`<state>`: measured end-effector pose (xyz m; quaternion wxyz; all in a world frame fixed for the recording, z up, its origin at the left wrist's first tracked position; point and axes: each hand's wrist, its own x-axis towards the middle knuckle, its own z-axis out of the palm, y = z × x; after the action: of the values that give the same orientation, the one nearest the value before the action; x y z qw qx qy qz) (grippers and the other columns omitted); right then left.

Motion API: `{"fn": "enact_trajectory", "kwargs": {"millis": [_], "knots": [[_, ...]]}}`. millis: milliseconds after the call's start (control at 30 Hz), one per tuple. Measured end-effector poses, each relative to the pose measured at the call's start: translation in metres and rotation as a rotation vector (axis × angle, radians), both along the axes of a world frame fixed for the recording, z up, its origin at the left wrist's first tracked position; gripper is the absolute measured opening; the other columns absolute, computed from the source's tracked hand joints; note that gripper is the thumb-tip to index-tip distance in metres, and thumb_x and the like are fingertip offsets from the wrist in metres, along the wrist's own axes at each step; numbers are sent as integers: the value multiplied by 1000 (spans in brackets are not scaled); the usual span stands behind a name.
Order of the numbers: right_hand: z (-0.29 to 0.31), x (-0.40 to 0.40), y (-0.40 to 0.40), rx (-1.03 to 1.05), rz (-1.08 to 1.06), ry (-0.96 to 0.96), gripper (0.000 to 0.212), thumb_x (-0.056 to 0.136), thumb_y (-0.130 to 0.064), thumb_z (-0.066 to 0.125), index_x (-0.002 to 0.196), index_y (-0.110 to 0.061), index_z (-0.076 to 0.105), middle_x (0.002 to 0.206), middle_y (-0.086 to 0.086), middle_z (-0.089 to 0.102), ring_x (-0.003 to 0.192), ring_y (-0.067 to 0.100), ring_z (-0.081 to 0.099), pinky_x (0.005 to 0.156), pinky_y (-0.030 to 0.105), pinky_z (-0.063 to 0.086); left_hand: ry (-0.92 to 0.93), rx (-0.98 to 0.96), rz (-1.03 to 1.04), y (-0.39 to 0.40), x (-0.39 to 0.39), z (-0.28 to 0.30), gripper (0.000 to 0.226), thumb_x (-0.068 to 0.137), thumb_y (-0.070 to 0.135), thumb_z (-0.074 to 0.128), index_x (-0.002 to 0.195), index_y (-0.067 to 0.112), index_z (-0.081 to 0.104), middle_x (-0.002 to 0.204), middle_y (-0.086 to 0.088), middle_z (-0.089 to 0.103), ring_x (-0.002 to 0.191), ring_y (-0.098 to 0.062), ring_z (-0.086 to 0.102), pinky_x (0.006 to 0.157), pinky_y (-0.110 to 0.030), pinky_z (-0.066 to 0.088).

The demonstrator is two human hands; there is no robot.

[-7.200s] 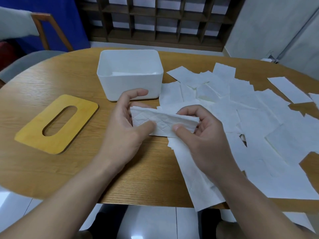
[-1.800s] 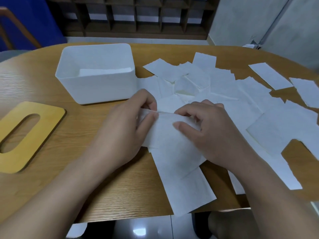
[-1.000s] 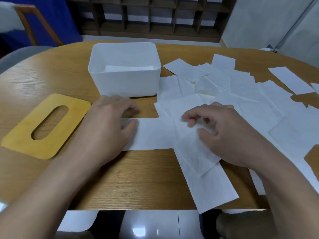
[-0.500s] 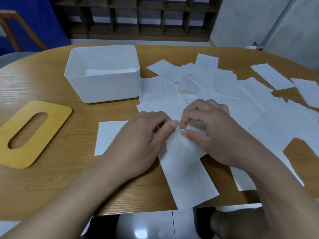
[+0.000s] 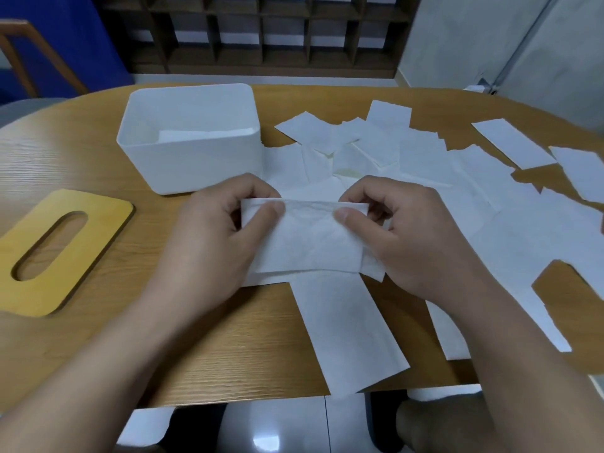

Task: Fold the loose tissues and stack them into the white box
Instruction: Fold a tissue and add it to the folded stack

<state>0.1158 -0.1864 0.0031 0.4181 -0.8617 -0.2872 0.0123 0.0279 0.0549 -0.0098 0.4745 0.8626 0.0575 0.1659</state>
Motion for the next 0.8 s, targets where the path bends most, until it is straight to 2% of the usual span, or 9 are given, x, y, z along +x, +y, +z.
{"fn": "enact_trajectory", "kwargs": {"millis": [133,267,333,400,467,533,600,700,800], "knots": [[-4,-6,16,111,-16,60,10,100,-26,79,91,-25,80,80,-1,71,75,21,65,69,35,57,10,-38,56,28,-10,2,13,105,31,73,95,25,79,89,11,79,80,-12,73,65,-30,53],[-7,-11,37,181,-9,129,11,100,-24,79,90,-22,81,77,8,70,75,34,66,67,46,59,18,-47,101,49,-17,1,14,104,29,75,92,23,79,81,4,77,75,-23,69,62,-32,51],[-10,-12,48,198,-17,149,10,100,-22,79,91,-22,81,76,10,70,74,37,65,67,47,58,31,-14,129,58,-20,1,17,103,30,76,88,23,78,73,5,72,65,-16,62,56,-27,45],[-14,-12,58,200,-28,169,8,100,-21,80,93,-23,80,71,7,66,66,32,60,64,42,56,60,27,152,63,-23,1,19,102,32,76,84,23,77,67,2,66,58,-11,53,51,-20,38],[-19,-11,64,180,-39,175,7,100,-21,80,94,-24,78,65,-3,59,60,16,52,60,28,49,91,63,165,68,-25,1,20,100,32,76,82,23,75,62,4,61,55,-11,52,49,-19,36],[-22,-12,69,148,-44,159,7,100,-22,80,94,-27,77,63,-8,56,59,9,49,62,17,45,123,95,164,72,-27,0,19,99,32,77,82,24,75,61,7,59,54,-9,52,48,-18,36],[-24,-14,72,93,-40,104,8,99,-23,81,96,-28,76,63,-8,57,58,8,51,63,19,47,163,143,161,77,-29,-2,19,98,34,77,82,25,73,64,9,60,57,-9,54,50,-20,38],[-29,-15,74,-50,-26,15,8,97,-25,82,101,-29,75,69,-11,63,63,9,59,67,29,54,200,262,159,80,-30,-7,18,96,34,78,82,28,69,72,12,66,67,-9,61,62,-36,49],[-30,-14,76,-151,-17,-65,13,96,-30,83,106,-29,75,79,-13,66,72,8,61,71,32,56,227,324,155,80,-31,-8,12,93,33,78,86,31,69,76,10,68,75,-8,62,68,-41,52]]}}
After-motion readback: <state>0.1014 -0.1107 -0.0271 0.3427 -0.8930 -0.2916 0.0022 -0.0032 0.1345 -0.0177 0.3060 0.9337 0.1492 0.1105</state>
